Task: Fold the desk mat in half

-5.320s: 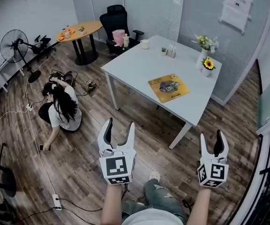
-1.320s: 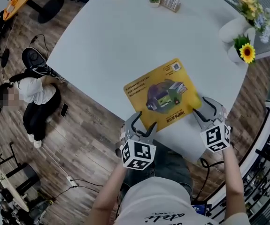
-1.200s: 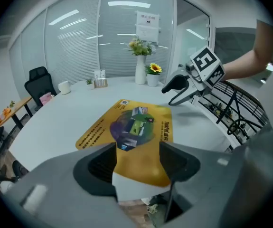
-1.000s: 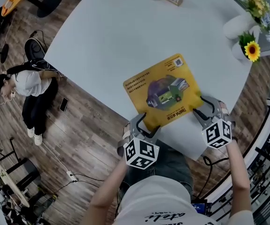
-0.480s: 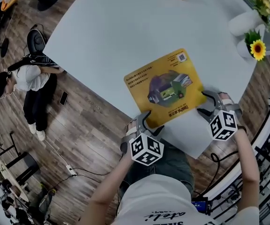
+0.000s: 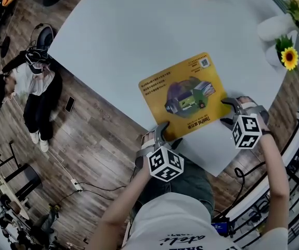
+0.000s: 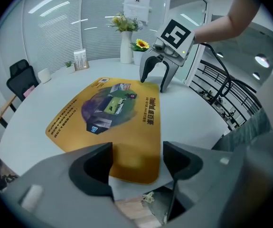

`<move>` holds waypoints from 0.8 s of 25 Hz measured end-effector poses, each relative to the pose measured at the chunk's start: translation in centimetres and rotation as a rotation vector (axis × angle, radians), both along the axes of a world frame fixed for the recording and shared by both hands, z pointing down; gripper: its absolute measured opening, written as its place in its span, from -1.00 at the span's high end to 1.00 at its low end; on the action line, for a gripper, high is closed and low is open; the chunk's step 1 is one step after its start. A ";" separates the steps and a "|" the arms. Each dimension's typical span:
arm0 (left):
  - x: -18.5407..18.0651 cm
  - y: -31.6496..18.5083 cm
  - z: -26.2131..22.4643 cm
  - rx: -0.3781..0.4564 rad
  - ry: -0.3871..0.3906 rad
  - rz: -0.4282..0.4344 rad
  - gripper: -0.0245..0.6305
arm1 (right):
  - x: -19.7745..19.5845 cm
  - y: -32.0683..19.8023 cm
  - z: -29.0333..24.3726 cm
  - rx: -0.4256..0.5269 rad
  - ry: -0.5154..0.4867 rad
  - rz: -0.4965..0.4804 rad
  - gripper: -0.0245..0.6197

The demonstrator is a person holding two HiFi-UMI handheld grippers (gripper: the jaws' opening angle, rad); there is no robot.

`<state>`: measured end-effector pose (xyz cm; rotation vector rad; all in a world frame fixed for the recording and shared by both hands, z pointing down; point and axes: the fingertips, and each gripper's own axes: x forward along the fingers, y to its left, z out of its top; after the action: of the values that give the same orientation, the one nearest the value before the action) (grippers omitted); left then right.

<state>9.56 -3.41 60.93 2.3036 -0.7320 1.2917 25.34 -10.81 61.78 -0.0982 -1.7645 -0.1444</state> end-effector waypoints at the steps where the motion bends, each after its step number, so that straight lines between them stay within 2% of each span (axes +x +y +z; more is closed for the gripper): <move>1: 0.0 0.0 0.0 0.006 -0.005 0.004 -0.09 | 0.0 0.1 0.1 -0.023 0.005 -0.008 -0.07; 5: 0.0 -0.1 0.0 0.020 -0.003 0.010 -0.09 | -0.1 0.1 0.3 -0.096 0.030 -0.040 -0.01; 8: 0.0 -0.1 0.1 0.018 -0.004 0.010 -0.09 | -0.2 -0.2 0.3 -0.111 0.033 -0.053 0.08; 14: -0.1 -0.4 0.1 0.001 -0.009 0.008 -0.04 | -0.2 -0.4 0.2 -0.122 0.017 -0.048 0.09; 20: -0.2 -0.6 0.1 -0.006 -0.011 -0.005 0.00 | -0.5 -1.3 0.1 -0.131 -0.013 -0.002 0.35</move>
<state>9.33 -3.98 60.98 2.2903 -0.7361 1.3042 24.85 -12.16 61.89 -0.1939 -1.7864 -0.0312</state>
